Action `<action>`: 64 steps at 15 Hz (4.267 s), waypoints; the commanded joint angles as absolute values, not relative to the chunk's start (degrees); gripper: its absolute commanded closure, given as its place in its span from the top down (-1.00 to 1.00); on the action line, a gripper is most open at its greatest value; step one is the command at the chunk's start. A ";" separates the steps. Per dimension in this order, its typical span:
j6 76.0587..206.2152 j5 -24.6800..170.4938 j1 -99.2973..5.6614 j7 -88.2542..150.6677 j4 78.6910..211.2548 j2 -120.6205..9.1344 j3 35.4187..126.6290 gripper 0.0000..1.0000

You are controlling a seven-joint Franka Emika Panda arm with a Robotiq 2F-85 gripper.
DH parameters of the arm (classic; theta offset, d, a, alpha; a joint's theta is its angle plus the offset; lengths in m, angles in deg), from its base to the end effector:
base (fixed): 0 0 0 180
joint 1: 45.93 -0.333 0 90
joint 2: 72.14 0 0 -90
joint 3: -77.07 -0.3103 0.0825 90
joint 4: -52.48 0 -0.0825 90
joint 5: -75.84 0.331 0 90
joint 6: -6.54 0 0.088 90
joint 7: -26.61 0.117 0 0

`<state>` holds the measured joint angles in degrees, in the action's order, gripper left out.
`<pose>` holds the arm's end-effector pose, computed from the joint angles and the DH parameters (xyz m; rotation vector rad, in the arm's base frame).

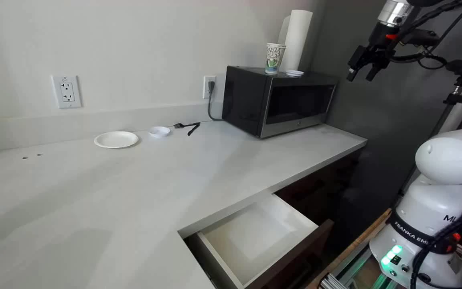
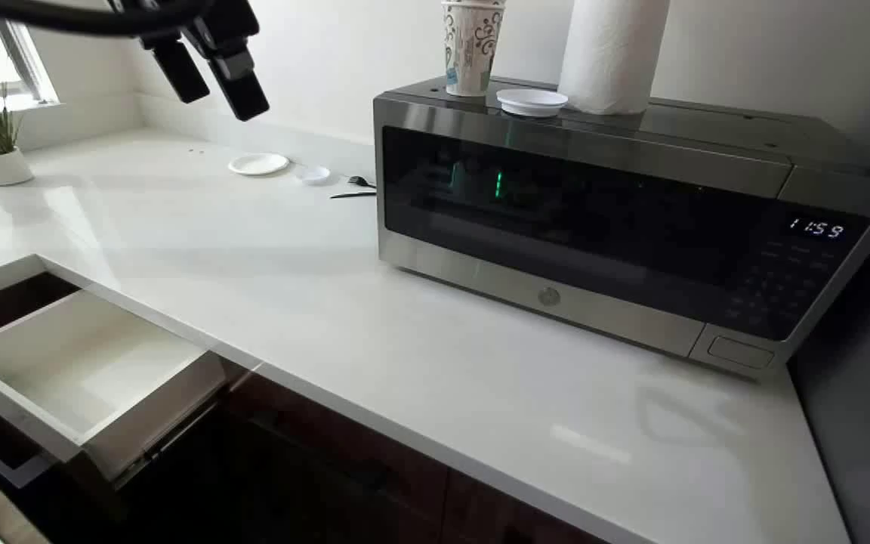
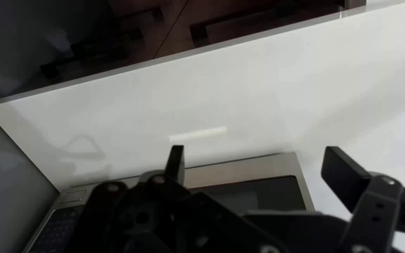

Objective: Put the cup on the counter

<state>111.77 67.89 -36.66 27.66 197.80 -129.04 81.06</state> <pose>0.2221 -0.0722 0.5761 2.9884 -0.3150 0.4293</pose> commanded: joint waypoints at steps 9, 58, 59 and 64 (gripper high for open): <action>118.28 68.19 -35.36 35.68 193.76 -124.47 78.76 1.00; 119.41 73.14 -39.05 63.43 142.49 -73.24 80.16 1.00; 119.25 73.53 -39.14 63.50 141.93 -72.85 80.18 1.00; 121.15 71.49 -39.72 69.12 138.38 -68.88 80.12 1.00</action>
<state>120.17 71.72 -38.71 65.98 141.50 -72.19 79.26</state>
